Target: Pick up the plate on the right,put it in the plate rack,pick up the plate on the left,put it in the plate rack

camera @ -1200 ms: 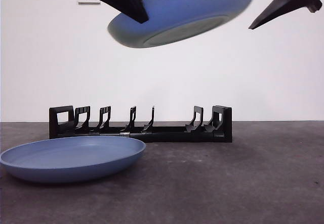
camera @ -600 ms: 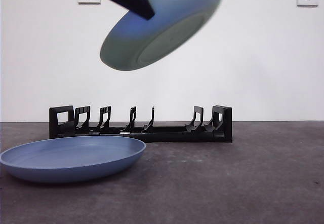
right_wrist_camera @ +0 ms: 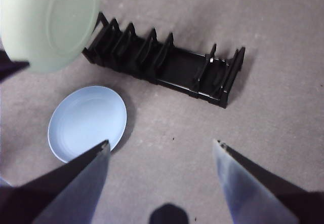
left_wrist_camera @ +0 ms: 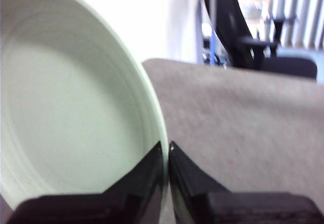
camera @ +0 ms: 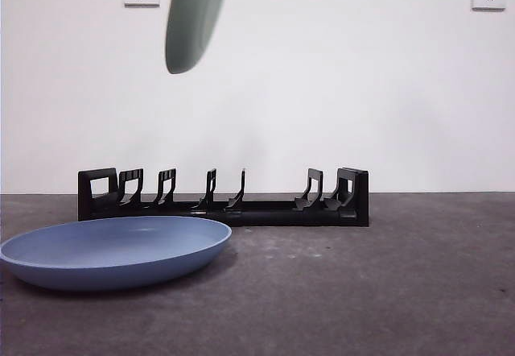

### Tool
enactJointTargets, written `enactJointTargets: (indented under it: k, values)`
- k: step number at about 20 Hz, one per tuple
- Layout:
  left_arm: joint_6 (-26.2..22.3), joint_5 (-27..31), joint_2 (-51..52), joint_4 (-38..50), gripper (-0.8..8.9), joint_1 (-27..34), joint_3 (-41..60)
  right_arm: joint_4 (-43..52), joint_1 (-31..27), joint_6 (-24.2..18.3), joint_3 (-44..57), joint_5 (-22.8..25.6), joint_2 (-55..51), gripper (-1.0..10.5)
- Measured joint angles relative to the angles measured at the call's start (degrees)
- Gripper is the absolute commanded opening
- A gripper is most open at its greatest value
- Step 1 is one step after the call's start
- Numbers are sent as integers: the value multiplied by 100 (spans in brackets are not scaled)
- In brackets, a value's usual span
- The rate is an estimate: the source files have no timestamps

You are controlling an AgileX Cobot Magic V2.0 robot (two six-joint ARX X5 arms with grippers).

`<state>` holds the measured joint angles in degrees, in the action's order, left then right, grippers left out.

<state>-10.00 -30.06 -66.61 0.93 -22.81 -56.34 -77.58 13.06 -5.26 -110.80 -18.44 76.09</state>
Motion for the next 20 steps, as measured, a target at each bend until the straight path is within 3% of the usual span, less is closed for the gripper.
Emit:
enactJointTargets:
  k: [3, 6, 8, 20]
  values:
    - [525, -402, -304, 361, -8, 501, 0, 0, 4, -22, 223, -92, -2, 347]
    - [935, -647, -866, 715, -8, 892, 0, 0, 7, -35, 761, -667, -2, 347]
    - [1075, -804, -1174, 1016, -8, 1060, 0, 0, 7, -35, 1167, -774, 2, 347]
    - [1215, -1314, -2208, 1552, -9, 1705, 0, 9, 9, -33, 2527, -796, 4, 347]
